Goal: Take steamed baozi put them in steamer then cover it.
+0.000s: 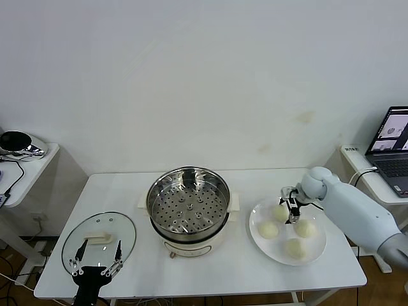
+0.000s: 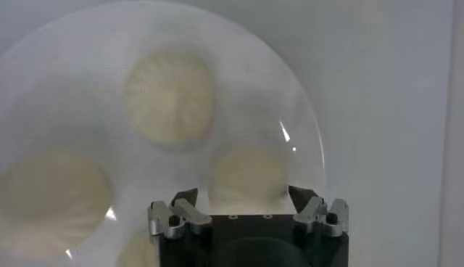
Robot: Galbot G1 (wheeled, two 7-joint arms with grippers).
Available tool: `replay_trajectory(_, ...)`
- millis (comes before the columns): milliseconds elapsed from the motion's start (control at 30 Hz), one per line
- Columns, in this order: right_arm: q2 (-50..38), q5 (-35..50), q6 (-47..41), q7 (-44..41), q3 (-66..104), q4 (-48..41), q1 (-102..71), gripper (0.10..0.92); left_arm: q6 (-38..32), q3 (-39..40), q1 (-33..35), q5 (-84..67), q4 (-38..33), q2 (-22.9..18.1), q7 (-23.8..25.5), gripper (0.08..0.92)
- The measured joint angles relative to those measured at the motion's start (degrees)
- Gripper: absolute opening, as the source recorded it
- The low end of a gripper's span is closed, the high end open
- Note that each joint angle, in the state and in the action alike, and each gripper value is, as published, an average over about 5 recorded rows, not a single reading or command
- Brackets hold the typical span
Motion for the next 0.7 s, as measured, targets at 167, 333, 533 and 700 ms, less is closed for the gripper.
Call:
replay_trajectory(167, -0.49, 0.46, -0.08, -0.09, -0.82, 0.57, 0.69, 0.597, -0.08, -0.06, 0.06, 0.00, -0.06, -0.01, -0.04, 0.823)
replay_trajectory(333, -1.83, 1.87, -0.09, -0.15, -2.39, 2.53, 2.28, 0.589, -0.10, -0.10, -0.03, -0.08, -0.03, 0.08, -0.04, 0.823)
replay_trajectory(533, -4.77, 5.78, -0.21, -0.35, -5.20, 6.85, 6.72, 0.593, 0.32, 0.14, 0.00, -1.17, -0.02, 0.51, 0.10, 0.823)
replay_trajectory(700, -6.85, 10.59, -0.16, -0.47, -8.33, 10.69, 12.87, 0.594, 0.54, 0.76, -0.29, -2.48, 0.29, 0.78, 0.19, 0.823)
